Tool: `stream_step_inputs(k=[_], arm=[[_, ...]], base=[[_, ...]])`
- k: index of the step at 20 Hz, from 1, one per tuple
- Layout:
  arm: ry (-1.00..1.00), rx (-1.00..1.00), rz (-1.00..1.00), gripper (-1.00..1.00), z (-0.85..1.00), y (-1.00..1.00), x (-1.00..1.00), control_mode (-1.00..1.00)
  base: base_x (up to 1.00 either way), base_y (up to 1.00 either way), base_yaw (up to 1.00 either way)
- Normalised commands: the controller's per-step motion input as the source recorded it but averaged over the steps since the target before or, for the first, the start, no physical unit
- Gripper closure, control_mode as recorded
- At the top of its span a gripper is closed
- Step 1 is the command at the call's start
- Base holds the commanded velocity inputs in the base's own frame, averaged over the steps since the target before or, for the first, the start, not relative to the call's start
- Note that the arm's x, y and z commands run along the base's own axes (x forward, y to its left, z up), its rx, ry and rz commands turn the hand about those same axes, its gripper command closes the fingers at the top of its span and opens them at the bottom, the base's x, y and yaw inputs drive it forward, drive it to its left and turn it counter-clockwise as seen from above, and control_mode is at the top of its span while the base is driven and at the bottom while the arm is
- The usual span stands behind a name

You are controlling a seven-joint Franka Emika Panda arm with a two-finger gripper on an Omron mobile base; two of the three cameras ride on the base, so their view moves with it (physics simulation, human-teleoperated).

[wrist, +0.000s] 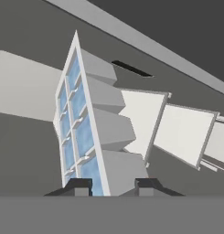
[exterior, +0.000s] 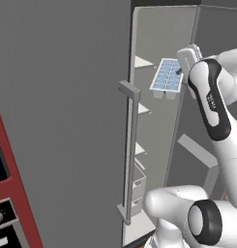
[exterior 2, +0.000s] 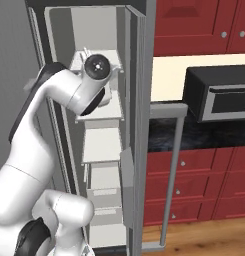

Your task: The ice cube tray has been filled with water. Take the tray and place it in the freezer to make ice. Close the freezer door after placing the tray.

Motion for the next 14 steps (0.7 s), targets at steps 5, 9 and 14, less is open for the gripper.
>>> stream_step_inputs(k=[5,9,14], arm=[[0.0,0.0,0.06,1.0,0.03,-0.05,0.44,-1.0],[0.0,0.0,0.08,1.0,0.0,0.0,0.4,-1.0],[0.0,0.0,0.02,1.0,0.0,0.01,0.42,-1.0]], base=[[0.0,0.0,0.0],[0.0,0.0,0.0],[0.0,0.0,0.0]])
